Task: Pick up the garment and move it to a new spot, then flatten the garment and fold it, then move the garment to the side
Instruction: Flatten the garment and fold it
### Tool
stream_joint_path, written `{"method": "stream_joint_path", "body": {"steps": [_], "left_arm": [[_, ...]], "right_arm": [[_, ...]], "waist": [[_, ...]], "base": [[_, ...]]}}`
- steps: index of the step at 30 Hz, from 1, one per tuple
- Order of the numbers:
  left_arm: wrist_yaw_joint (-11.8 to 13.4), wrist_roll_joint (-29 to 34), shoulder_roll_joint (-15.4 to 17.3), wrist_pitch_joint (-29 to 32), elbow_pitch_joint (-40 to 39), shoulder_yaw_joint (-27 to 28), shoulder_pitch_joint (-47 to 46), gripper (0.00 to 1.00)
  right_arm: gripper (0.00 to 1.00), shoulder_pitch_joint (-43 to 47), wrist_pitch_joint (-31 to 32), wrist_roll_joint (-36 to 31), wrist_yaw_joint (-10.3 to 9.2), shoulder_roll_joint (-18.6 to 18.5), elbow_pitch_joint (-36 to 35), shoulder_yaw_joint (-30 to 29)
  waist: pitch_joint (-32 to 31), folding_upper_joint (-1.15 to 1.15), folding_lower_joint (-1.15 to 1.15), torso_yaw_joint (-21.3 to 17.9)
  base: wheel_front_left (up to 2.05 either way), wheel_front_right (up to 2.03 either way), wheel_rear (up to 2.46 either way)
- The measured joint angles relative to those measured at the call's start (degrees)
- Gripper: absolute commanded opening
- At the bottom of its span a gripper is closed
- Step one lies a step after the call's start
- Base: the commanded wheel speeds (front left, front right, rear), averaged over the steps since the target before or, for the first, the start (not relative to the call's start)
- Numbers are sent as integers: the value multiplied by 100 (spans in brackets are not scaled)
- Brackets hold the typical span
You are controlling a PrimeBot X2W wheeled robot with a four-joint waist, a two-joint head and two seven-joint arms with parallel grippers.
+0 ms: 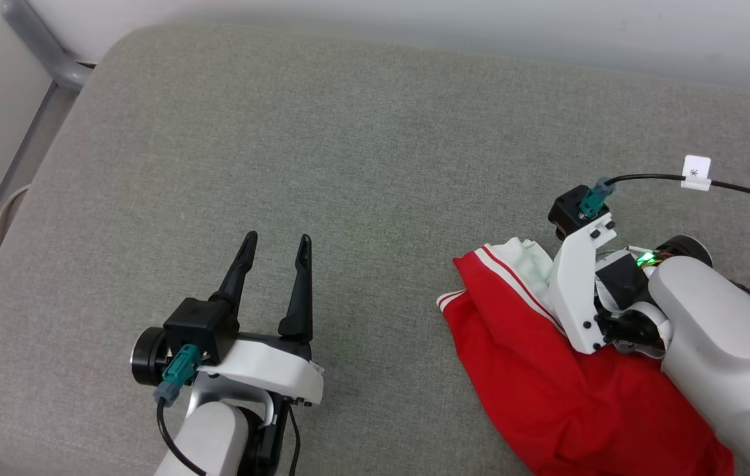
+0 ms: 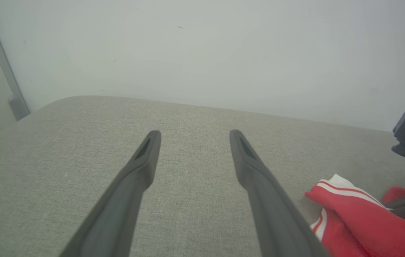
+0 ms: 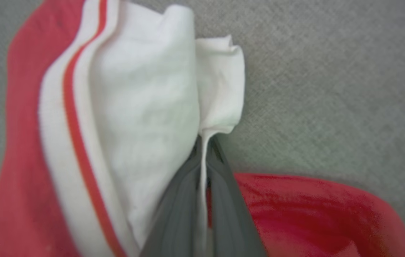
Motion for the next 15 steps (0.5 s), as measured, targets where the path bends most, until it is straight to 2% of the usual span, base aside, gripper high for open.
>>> {"method": "stream_joint_path", "body": {"steps": [5,11,15], "left_arm": [[-52,35,-66,0,60,109,79,100],[-100,112,-81,0,111,220,232,100],[-107,115,-80,0,145,289,361,100]], "right_arm": [[0,-372,-767,1,3,-70,4,105],[0,-715,-1552,24,3,-280,51,-310],[0,-596,-1898,51,2,-645,163,-784]], "waist": [[-131,0,0,-50],[-381,0,0,-220],[-594,0,0,-374]], "base": [[0,0,0],[0,0,0],[0,0,0]]}}
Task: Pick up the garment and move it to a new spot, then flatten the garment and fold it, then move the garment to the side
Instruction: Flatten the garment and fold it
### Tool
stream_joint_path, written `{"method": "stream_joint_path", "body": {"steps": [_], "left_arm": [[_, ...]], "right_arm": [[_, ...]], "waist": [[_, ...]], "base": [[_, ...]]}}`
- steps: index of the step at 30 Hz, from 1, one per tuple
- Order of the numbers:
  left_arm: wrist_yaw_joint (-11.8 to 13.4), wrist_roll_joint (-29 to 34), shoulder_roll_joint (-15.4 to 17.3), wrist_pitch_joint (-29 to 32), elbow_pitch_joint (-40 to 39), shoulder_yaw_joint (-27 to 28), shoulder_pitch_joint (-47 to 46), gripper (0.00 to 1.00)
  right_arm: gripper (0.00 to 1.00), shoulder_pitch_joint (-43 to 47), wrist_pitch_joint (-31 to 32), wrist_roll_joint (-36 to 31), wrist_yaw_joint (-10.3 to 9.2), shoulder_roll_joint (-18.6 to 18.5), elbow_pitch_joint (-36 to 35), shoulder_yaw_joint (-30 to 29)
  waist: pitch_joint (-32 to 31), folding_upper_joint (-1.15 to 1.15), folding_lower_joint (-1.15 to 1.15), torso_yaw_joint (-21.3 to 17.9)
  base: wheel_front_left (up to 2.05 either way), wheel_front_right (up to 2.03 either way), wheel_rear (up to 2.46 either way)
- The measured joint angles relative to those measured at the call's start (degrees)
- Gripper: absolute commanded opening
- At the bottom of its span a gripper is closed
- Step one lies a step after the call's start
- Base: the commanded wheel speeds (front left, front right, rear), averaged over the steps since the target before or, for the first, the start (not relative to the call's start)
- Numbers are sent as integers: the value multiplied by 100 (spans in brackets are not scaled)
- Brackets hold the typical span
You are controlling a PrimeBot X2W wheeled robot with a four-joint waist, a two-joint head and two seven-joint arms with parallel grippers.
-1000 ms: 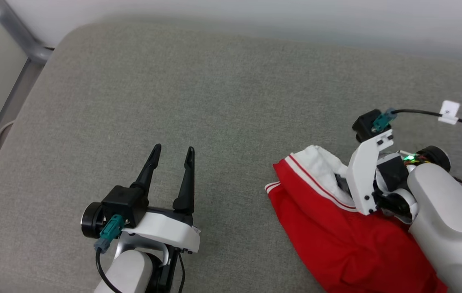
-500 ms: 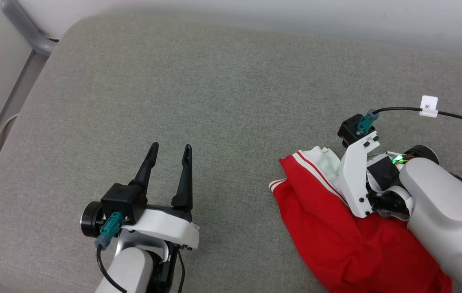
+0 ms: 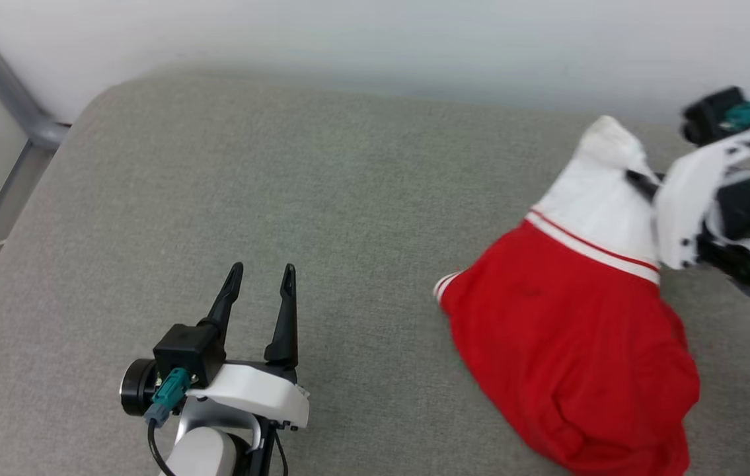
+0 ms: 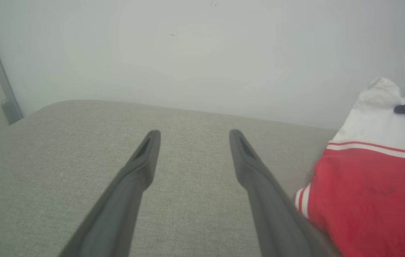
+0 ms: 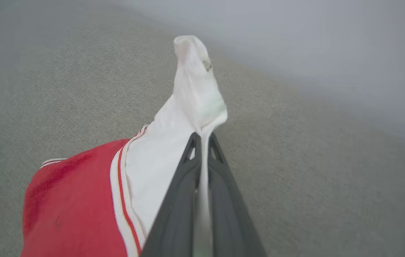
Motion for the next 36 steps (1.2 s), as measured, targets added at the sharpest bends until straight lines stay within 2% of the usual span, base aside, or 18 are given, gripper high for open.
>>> {"method": "stream_joint_path", "body": {"steps": [7,10,13,16,21,22,23,24,30,33,36], "left_arm": [[9,5,43,0,0,87,253,100],[13,-4,70,0,-5,113,336,100],[32,-18,112,2,-16,124,400,100],[57,-25,149,26,-32,134,404,100],[64,-59,210,63,-31,152,408,100],[64,-60,215,77,-32,152,408,100],[65,-60,226,78,-31,153,409,100],[68,-62,234,86,-31,155,409,100],[115,-103,290,131,-27,178,467,100],[131,-112,313,156,-24,175,519,100],[166,-119,337,183,-52,178,556,100]], "right_arm": [[0,1166,-359,0,0,-712,303,-1165],[0,1814,-464,8,-1,-836,538,-1716],[0,2486,-686,20,0,-800,813,-2209],[0,3032,-886,29,-2,-610,1077,-2590],[1,3304,-1255,-42,-2,-182,1327,-3042],[18,3304,-1405,-88,-2,-115,1349,-3120],[69,3306,-1573,-145,-3,-56,1357,-3198],[100,3305,-1770,-223,-3,-7,1370,-3272],[100,3234,-3121,-1015,-1,155,1356,-3777],[100,3220,-3387,-1508,-1,276,1112,-4044],[100,3298,-3453,-2006,-1,474,525,-4308]], "waist": [[-271,0,0,-377],[-337,0,0,-543],[-365,0,0,-673],[-349,0,-1,-744],[-307,0,0,-774],[-304,0,0,-772],[-302,0,-1,-768],[-305,0,-1,-762],[-404,0,-1,-700],[-494,0,0,-665],[-583,0,0,-632]], "base": [[0,0,0],[0,0,0],[0,0,0],[0,0,0],[0,0,0],[0,0,0],[0,0,0],[0,0,0],[0,0,0],[0,0,0],[0,0,0]]}}
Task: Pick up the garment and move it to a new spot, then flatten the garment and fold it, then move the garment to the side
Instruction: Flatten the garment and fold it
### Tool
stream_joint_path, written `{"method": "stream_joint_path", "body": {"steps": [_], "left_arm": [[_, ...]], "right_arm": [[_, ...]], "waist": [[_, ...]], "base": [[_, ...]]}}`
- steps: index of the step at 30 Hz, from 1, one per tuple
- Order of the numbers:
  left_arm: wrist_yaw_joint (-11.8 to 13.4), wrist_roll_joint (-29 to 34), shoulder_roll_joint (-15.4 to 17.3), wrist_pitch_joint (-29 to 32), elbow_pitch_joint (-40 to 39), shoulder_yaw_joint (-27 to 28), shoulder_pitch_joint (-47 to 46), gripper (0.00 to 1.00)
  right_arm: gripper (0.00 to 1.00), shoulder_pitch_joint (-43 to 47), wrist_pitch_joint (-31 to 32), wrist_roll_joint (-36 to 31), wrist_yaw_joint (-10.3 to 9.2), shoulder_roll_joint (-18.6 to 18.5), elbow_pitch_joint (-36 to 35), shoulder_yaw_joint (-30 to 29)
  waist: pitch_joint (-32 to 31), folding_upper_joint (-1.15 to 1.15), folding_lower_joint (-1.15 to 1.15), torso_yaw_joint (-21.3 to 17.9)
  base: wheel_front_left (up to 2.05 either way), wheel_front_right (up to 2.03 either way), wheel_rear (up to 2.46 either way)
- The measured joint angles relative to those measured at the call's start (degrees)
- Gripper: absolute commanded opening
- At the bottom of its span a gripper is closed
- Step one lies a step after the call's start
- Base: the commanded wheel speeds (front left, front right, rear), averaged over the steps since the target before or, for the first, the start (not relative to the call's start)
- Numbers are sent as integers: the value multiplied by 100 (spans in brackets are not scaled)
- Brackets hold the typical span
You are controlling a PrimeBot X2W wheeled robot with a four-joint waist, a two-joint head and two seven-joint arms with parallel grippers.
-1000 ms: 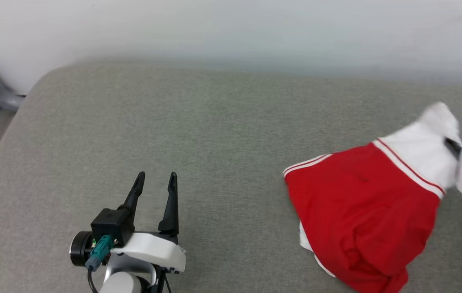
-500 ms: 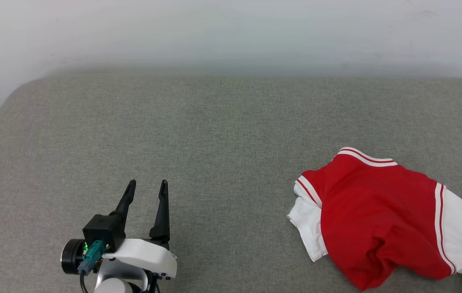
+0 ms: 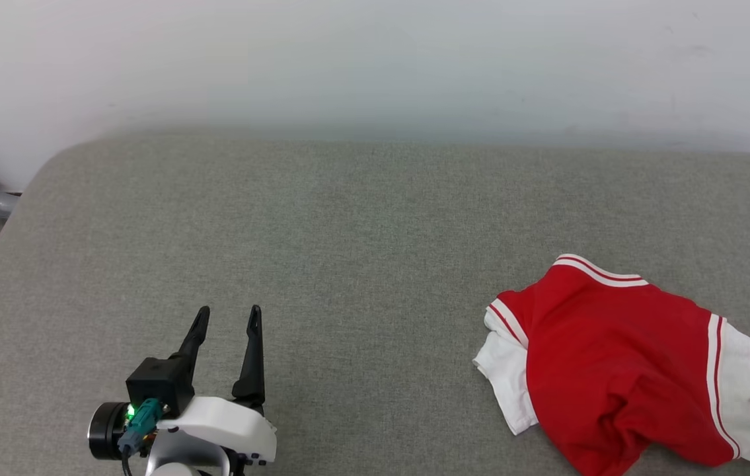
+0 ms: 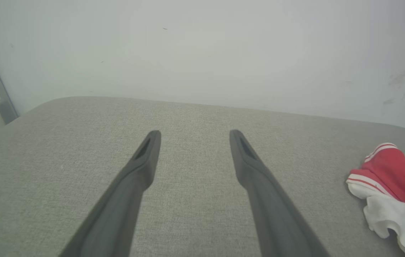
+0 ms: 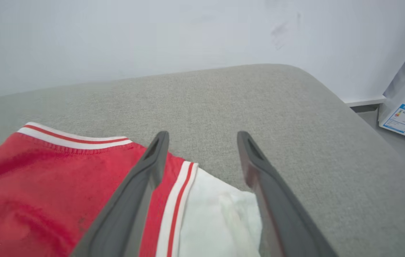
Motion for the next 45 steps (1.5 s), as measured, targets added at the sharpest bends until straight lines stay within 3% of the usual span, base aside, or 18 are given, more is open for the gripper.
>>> {"method": "stream_joint_path", "body": {"steps": [7,13,21,33,45], "left_arm": [[44,-42,74,180,-42,8,67,100],[35,11,199,641,-66,-155,-78,100],[-314,120,66,1437,27,-769,-781,100],[-1071,157,-178,3114,603,-1859,-1768,100],[-1335,159,-80,4270,1378,-2839,-2759,100]], "right_arm": [[100,799,-3,-1140,0,838,-1918,-579],[100,1700,611,-1737,0,1647,-3833,-647],[100,2408,1336,-1912,0,1981,-5608,-310],[100,2537,1584,-1705,0,2008,-6181,-41],[100,2329,1411,-1471,0,2011,-5918,58]], "waist": [[-159,0,0,6],[-224,0,0,-84],[-31,0,1,-352],[423,0,1,-911],[934,0,1,-1341]], "base": [[0,0,0],[0,0,0],[0,0,0],[0,0,0],[0,0,0]]}}
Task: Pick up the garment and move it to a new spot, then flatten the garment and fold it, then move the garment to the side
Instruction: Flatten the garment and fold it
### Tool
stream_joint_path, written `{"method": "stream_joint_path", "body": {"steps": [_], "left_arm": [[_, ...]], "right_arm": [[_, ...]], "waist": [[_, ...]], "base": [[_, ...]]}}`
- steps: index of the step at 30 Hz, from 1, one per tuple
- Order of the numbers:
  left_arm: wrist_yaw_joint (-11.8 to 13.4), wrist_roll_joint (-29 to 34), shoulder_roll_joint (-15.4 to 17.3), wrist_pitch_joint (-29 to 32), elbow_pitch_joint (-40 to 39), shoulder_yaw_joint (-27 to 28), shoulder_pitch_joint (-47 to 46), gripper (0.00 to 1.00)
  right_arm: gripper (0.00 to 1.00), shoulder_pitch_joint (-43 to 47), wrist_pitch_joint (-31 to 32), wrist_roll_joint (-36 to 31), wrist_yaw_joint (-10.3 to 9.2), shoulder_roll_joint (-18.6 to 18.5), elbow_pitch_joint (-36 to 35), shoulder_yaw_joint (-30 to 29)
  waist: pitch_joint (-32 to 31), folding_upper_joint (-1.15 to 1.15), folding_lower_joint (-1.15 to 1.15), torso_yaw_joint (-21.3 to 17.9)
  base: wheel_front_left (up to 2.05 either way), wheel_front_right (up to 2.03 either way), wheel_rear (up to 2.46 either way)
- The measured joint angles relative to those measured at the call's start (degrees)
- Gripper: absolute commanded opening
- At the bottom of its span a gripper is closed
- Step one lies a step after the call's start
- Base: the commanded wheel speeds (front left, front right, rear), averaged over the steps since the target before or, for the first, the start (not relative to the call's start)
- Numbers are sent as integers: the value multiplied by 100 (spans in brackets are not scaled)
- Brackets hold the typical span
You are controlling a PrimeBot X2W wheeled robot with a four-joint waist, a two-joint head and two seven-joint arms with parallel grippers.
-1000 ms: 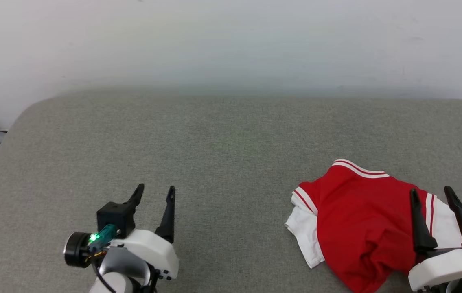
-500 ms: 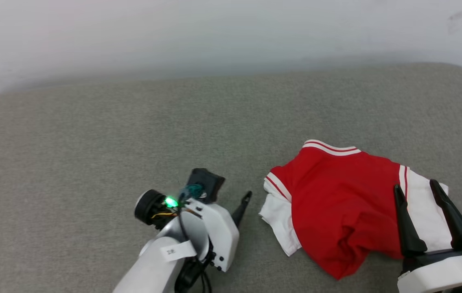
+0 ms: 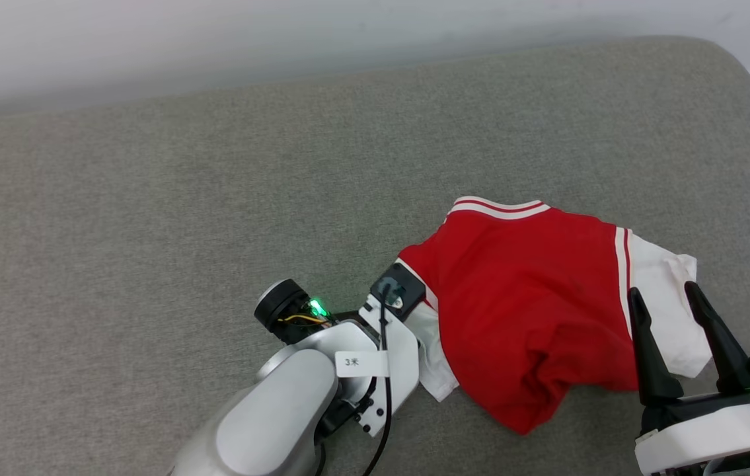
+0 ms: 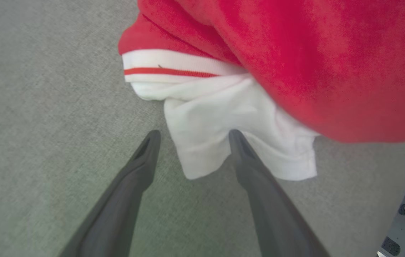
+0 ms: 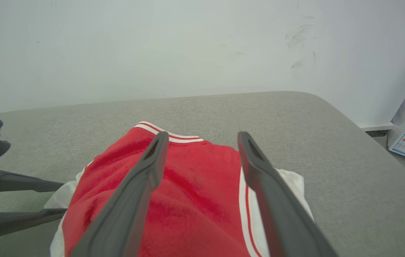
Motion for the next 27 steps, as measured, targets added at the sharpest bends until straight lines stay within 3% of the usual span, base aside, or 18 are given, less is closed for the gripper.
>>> {"method": "stream_joint_path", "body": {"steps": [5,6,7,8,9,10,19,23,27], "left_arm": [[-18,-188,160,466,332,-684,-334,100],[-18,-260,197,522,359,-837,-422,81],[-18,-338,238,568,391,-968,-507,49],[-18,-416,277,586,427,-1079,-582,35],[-18,-506,300,590,458,-1193,-645,6],[-18,-575,325,597,497,-1310,-712,0],[-34,-1154,383,428,737,-1839,-1070,0],[-9,-1321,443,60,758,-1679,-1057,0],[241,-1438,725,-298,543,-1386,-875,0]], "right_arm": [[100,-46,-111,142,0,1,156,55],[100,-78,-126,158,0,2,177,63],[100,-105,-138,162,0,2,191,66],[100,-122,-168,169,0,2,219,64],[100,-123,-179,179,0,2,238,60],[100,-124,-187,197,0,2,254,63],[100,-135,-279,269,0,1,408,68],[100,-136,-285,315,0,2,441,35],[100,-128,-266,311,0,2,446,-77]], "waist": [[115,0,0,-134],[128,0,0,-155],[142,0,0,-172],[152,0,0,-188],[156,0,0,-198],[161,0,0,-203],[171,0,0,-170],[118,0,0,-93],[-11,0,0,15]], "base": [[0,0,0],[0,0,0],[0,0,0],[0,0,0],[0,0,0],[0,0,0],[0,0,0],[0,0,0],[0,0,0]]}}
